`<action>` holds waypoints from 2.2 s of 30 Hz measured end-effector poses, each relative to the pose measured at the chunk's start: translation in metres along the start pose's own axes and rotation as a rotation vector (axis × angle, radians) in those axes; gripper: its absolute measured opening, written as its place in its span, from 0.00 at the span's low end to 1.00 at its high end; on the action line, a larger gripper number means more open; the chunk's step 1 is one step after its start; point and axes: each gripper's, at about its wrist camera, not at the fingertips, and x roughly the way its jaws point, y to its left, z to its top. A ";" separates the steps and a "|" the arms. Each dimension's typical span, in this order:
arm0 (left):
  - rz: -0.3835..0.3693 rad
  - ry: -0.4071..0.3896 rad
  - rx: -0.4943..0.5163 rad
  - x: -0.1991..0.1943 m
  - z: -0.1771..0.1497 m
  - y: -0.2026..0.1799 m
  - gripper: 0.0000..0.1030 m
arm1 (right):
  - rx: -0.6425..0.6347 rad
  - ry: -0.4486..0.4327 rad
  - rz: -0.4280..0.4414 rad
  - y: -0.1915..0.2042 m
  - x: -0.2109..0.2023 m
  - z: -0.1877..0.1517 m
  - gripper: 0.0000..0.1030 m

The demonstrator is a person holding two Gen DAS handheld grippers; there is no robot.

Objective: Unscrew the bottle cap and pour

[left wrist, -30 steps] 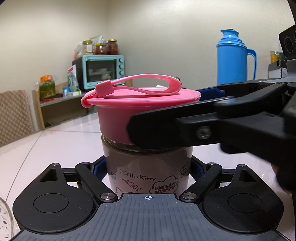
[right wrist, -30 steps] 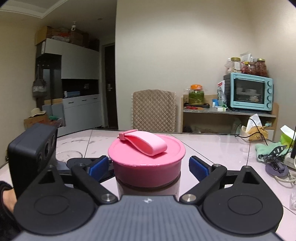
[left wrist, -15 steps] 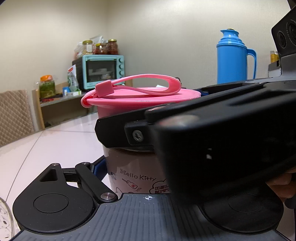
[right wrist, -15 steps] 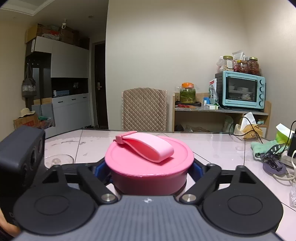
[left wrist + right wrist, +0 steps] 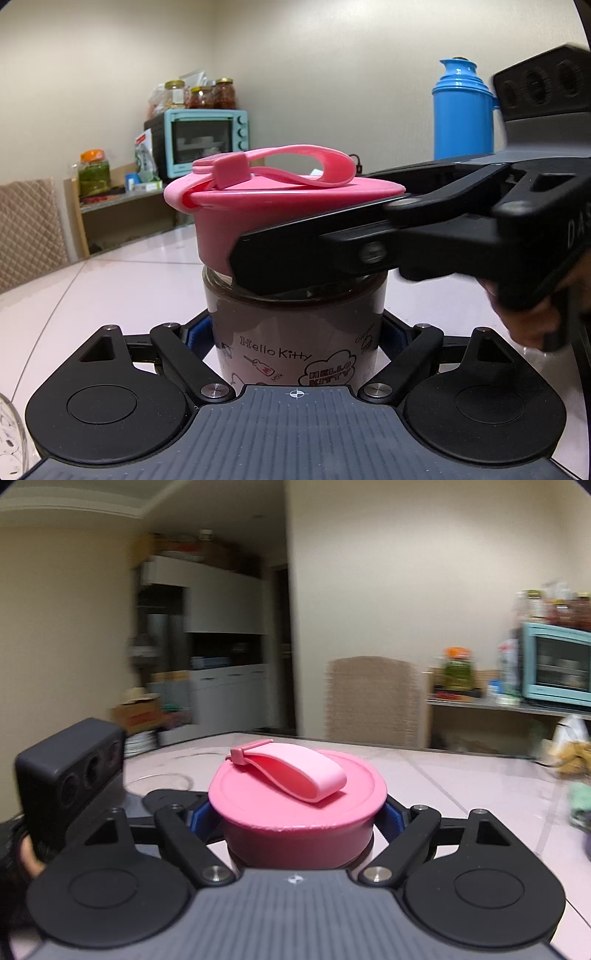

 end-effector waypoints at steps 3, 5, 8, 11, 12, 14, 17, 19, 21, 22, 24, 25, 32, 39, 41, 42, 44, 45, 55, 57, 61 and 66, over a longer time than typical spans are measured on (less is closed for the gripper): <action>0.000 0.000 -0.001 0.000 0.000 0.001 0.87 | -0.011 -0.002 0.112 -0.017 0.001 0.000 0.83; -0.001 0.000 -0.002 0.000 0.000 0.001 0.87 | -0.017 -0.002 0.140 -0.020 0.001 0.001 0.83; -0.001 0.000 -0.002 0.001 0.001 0.001 0.87 | -0.028 0.002 0.145 -0.018 0.001 0.003 0.83; 0.000 0.000 -0.001 0.001 0.000 0.001 0.87 | -0.016 0.005 0.113 -0.015 0.000 0.006 0.88; 0.000 0.000 -0.001 0.001 0.000 0.001 0.87 | -0.012 0.006 0.094 -0.013 -0.001 0.007 0.91; 0.000 0.000 -0.001 0.001 0.000 0.001 0.87 | -0.012 0.004 0.057 -0.007 -0.004 0.008 0.95; 0.000 0.000 -0.001 0.001 0.000 0.001 0.87 | 0.018 0.008 -0.032 0.004 -0.012 0.008 0.96; 0.000 0.000 0.000 0.001 0.000 0.000 0.87 | 0.033 0.009 -0.098 0.014 -0.018 0.006 0.97; 0.001 0.000 0.000 0.001 0.000 0.000 0.87 | 0.045 0.008 -0.149 0.021 -0.022 0.001 0.97; 0.001 0.000 0.000 0.001 0.000 0.000 0.87 | 0.052 0.007 -0.166 0.024 -0.024 -0.001 0.97; 0.001 0.000 0.001 0.001 0.000 0.000 0.87 | 0.074 0.002 -0.210 0.030 -0.026 -0.006 0.97; 0.001 0.000 0.001 0.001 0.000 0.000 0.87 | 0.100 -0.013 -0.240 0.035 -0.029 -0.010 0.97; 0.001 0.000 0.000 0.001 0.000 0.000 0.88 | 0.145 -0.042 -0.315 0.045 -0.023 -0.013 0.97; 0.001 0.000 0.000 0.001 0.000 0.000 0.87 | 0.139 -0.049 -0.362 0.050 -0.010 -0.005 0.97; 0.001 0.000 0.000 0.001 0.000 0.000 0.87 | 0.146 -0.049 -0.360 0.050 -0.006 -0.003 0.97; 0.001 0.000 0.000 0.001 0.000 0.000 0.87 | 0.151 -0.050 -0.356 0.049 -0.005 -0.003 0.97; 0.001 0.000 0.000 0.001 0.001 0.000 0.88 | 0.157 -0.048 -0.352 0.049 -0.003 -0.001 0.95; 0.001 0.000 0.000 0.002 0.001 0.000 0.88 | 0.164 -0.047 -0.351 0.048 -0.001 -0.001 0.95; 0.001 0.000 0.000 0.002 0.001 0.001 0.88 | 0.149 -0.039 -0.358 0.049 0.008 0.000 0.83; 0.001 0.000 0.000 0.001 0.001 0.001 0.88 | 0.128 -0.041 -0.356 0.051 0.008 -0.001 0.83; 0.001 0.000 0.000 0.001 0.001 0.002 0.87 | 0.041 -0.040 -0.309 0.049 0.005 -0.002 0.83; 0.000 0.000 -0.001 0.000 0.001 0.002 0.87 | -0.028 -0.010 -0.134 0.027 -0.001 0.001 0.83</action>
